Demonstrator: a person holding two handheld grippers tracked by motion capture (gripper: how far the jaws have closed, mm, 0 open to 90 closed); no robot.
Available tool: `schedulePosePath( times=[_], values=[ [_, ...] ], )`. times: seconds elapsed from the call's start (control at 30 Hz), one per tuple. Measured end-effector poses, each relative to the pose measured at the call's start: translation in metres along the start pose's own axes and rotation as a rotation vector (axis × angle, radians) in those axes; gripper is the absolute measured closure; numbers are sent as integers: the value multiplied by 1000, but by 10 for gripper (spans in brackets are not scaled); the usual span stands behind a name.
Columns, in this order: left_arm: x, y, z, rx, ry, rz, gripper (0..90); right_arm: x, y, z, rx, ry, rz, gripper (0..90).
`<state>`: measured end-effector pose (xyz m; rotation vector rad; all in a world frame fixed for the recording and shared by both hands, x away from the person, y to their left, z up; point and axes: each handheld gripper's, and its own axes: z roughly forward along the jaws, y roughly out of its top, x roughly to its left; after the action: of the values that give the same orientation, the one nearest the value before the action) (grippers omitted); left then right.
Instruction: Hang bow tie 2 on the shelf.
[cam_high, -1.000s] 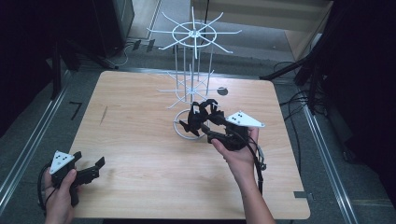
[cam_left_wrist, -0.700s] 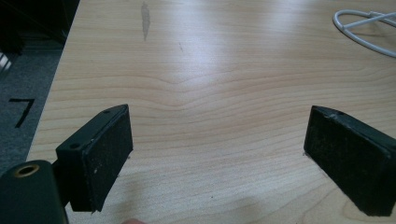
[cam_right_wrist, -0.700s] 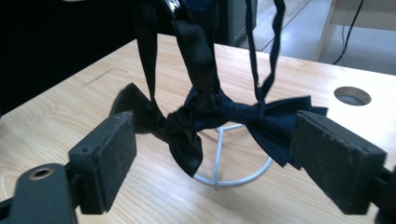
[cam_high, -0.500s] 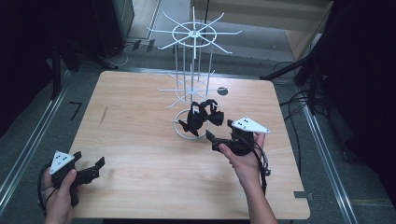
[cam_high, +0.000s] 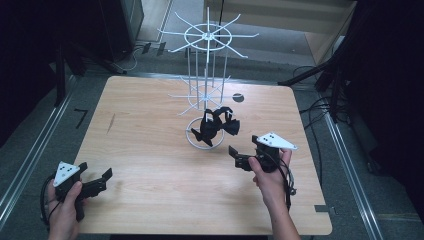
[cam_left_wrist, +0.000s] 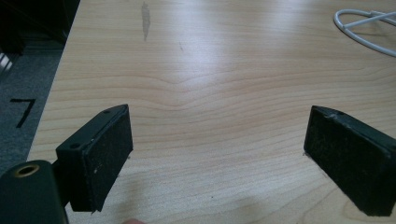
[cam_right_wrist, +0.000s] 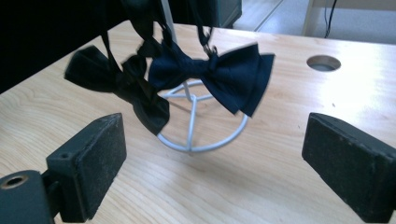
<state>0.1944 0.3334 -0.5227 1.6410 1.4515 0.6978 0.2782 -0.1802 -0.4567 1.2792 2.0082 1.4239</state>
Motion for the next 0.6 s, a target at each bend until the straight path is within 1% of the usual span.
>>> schedulePosePath(
  times=[0.1, 0.4, 0.43, 0.5, 0.6],
  values=[
    [0, 0, 0, 0, 1, 5, 84, -4, -5, -2, 3, -8, 3, 66],
    [0, 0, 0, 0, 1, 3, 84, -15, -18, -8, 23, -33, 16, 66],
    [0, 0, 0, 0, 1, 2, 84, -18, -21, -9, 26, -39, 18, 66],
    [0, 0, 0, 0, 1, 2, 84, -19, -22, -10, 27, -40, 21, 66],
    [0, 0, 0, 0, 2, 2, 84, -25, -27, -13, 31, -51, 23, 67]
  ],
)
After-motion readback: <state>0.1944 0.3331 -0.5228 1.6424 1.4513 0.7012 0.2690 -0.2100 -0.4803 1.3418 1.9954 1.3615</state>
